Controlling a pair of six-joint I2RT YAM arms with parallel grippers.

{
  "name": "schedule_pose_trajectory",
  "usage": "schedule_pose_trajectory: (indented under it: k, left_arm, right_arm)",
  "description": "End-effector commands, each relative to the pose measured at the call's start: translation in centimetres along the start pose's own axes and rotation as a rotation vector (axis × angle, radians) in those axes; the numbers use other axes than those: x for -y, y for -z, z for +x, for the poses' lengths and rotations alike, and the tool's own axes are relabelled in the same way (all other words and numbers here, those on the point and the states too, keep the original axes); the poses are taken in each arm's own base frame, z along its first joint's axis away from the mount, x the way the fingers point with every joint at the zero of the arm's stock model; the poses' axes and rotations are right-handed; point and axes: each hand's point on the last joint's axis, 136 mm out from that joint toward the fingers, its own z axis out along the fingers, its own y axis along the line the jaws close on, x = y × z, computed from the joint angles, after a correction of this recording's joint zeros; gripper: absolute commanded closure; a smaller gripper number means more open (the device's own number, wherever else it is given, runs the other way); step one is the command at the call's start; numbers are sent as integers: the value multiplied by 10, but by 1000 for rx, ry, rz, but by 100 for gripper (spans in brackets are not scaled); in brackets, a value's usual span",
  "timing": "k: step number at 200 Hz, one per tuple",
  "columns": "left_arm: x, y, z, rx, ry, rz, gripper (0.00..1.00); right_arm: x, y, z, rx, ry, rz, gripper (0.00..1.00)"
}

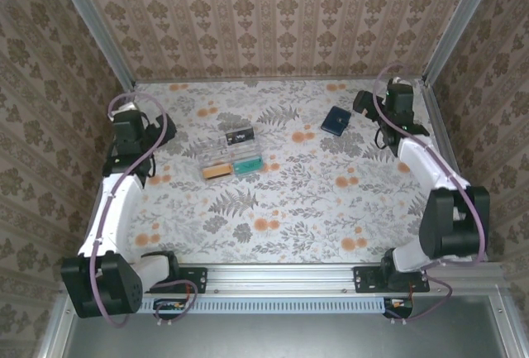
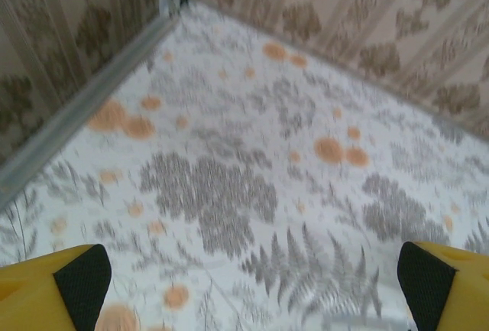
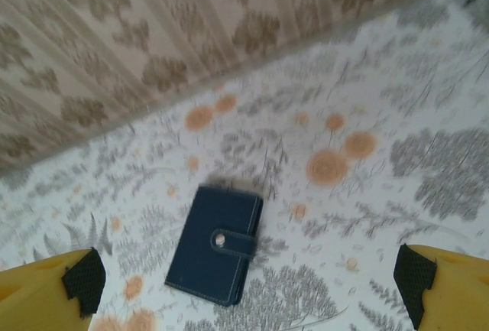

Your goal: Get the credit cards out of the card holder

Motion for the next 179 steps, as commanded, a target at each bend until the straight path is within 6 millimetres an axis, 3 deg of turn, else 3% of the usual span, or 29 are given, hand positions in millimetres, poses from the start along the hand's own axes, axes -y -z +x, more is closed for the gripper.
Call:
schedule_pose_trajectory:
  k: [1,76,93,144,167,179]
  left_arm:
    - [19,14,22,-126,0,52,0]
    - [57,41,34,-162,-96,134,0]
    - [60,43,36,-171,-105,140,0]
    - [63,45,38,-182,-95,150,0]
    - [65,45,38,-185,-94,161,0]
    - [67,44,39,-189,-94,166,0]
  right_arm:
    - [-13,-24,43,-223,-1,15,0]
    - [-37,-108,91,-431,21,116,2]
    - [-36,-127,99,-464,28,147,7]
    - [-26,-151,115,-532,76,245,12]
    - [-29,-159,130,-587,116,235,24]
    - [-32,-157,133,-592,142,234,36]
